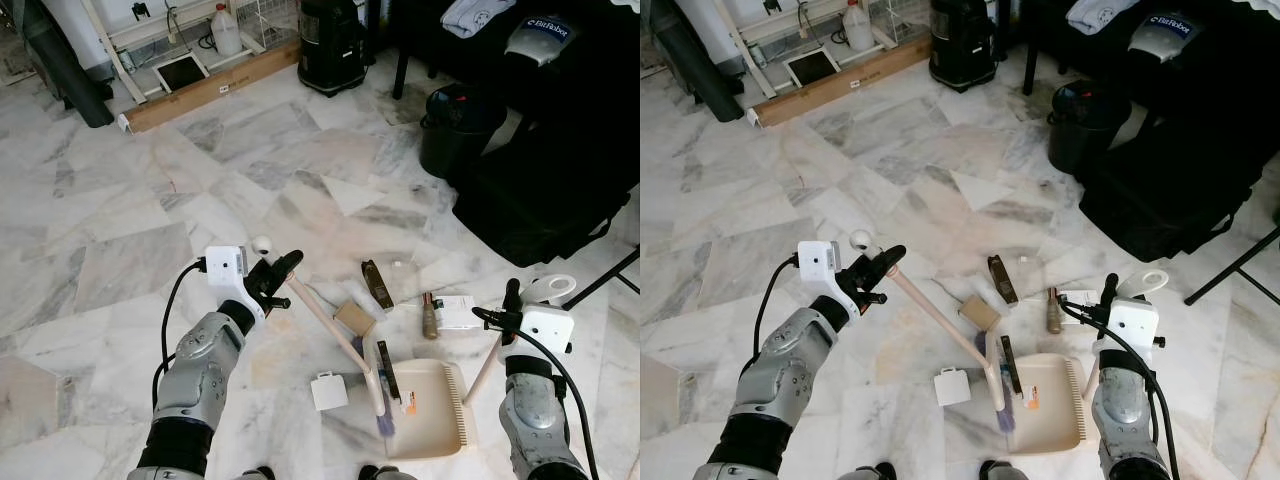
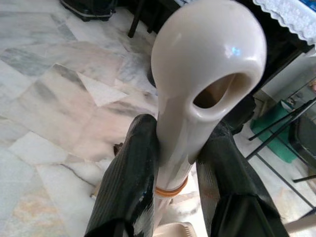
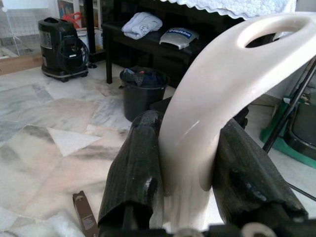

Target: Sweep floor

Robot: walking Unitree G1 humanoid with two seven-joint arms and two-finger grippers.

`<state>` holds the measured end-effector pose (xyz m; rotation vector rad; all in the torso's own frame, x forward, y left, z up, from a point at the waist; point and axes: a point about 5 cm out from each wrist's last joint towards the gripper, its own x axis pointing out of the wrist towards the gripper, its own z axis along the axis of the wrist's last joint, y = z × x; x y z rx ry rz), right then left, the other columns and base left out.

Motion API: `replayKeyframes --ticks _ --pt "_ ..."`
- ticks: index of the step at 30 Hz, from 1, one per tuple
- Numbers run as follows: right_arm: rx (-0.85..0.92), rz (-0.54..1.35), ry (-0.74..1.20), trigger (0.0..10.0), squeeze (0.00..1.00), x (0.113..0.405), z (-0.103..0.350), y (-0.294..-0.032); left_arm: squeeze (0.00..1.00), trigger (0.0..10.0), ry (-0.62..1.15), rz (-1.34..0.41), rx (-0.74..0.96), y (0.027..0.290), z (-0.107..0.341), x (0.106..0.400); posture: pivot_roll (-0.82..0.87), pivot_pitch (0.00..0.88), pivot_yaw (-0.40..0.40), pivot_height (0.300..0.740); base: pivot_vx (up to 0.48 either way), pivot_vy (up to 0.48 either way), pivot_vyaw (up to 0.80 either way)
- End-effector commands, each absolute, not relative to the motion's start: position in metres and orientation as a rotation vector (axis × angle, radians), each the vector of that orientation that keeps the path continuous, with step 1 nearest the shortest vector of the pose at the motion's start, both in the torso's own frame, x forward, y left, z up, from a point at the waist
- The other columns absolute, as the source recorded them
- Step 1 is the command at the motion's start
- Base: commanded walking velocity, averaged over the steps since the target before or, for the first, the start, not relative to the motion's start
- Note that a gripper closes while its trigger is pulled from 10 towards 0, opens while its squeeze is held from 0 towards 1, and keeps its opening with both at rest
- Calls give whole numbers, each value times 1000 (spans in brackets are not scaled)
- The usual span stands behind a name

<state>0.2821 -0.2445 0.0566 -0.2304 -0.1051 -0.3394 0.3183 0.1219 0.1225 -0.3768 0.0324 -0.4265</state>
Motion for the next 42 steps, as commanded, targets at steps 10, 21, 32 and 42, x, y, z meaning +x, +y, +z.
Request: replayKeyframes --ticks 10,21,32,42 --pt "-223 -337 39 10000 0 275 34 -243 0 10000 36 -575 -461 118 140 302 -8 205 63 740 0 0 0" --pt "-203 -340 36 10000 0 281 37 -238 0 10000 16 -475 -301 133 146 303 4 189 64 740 0 0 0" --pt "-149 -380 29 10000 0 281 38 -245 0 10000 -8 -388 -277 136 146 306 1 189 61 740 0 0 0" --pt "-39 -384 -59 10000 0 282 49 -246 0 10000 -32 -292 -257 146 140 309 -20 171 64 740 0 0 0"
